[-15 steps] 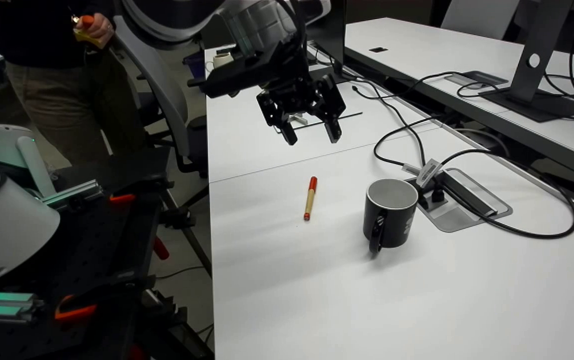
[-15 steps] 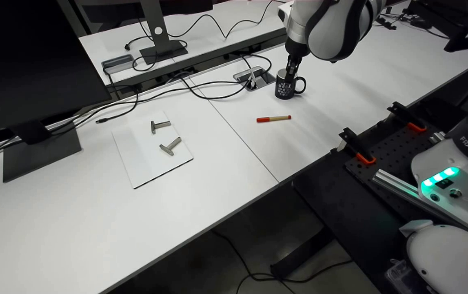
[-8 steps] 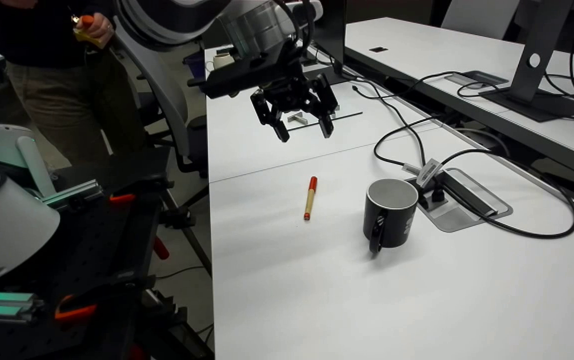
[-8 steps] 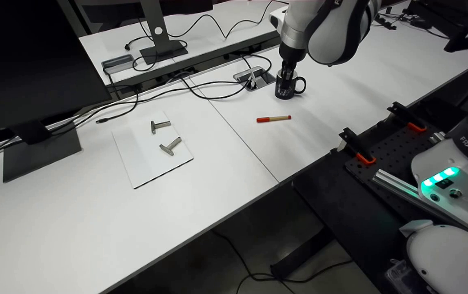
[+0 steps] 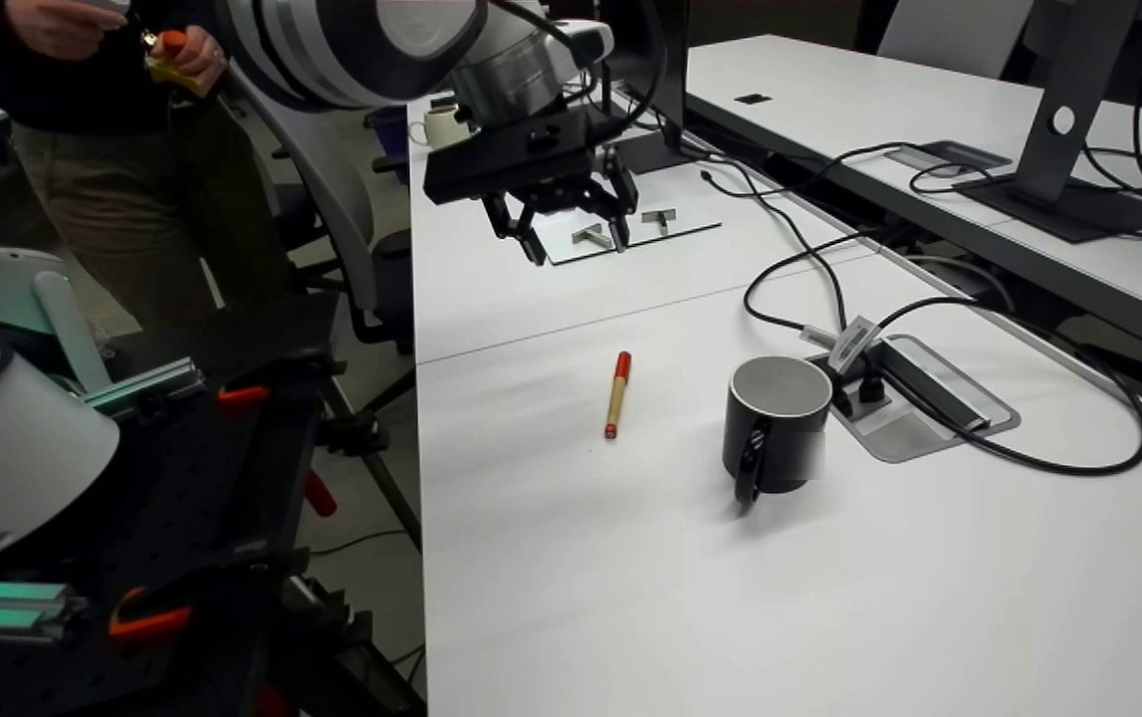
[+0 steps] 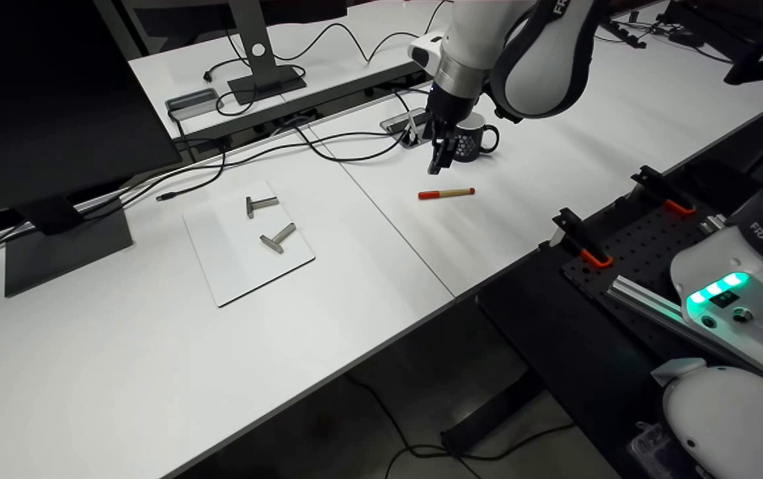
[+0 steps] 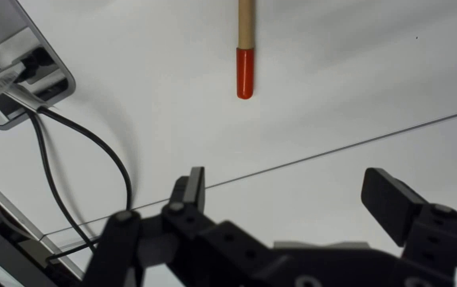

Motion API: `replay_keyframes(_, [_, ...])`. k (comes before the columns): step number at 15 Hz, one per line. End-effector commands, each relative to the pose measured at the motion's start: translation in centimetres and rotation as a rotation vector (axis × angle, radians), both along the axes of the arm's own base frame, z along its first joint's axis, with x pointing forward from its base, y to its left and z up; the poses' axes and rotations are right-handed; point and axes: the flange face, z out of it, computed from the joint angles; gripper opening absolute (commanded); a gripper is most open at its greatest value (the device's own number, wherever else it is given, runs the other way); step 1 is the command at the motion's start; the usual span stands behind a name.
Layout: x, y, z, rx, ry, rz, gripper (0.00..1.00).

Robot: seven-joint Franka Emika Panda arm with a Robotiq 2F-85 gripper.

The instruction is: Pick up the miniature baseball bat from the table and put it inside the black mug

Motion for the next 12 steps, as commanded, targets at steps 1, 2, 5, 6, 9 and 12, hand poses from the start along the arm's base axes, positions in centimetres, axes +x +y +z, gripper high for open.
replay_keyframes(1, [1.7,-1.4,-2.2,0.025,0.023,0.018,1.0])
replay_keyframes(2, [2.2,-1.8,-2.7,0.016,0.034,0.008,1.0])
replay_keyframes(5, [3.8,-3.0,-3.7,-0.001,0.054,-0.014,1.0])
replay_keyframes(6, [4.2,-3.1,-4.1,-0.003,0.06,-0.018,1.0])
replay_keyframes(9, [4.9,-2.5,-5.2,0.01,0.077,-0.014,1.0])
replay_keyframes(12, [4.7,-1.7,-6.3,0.042,0.094,-0.004,1.0])
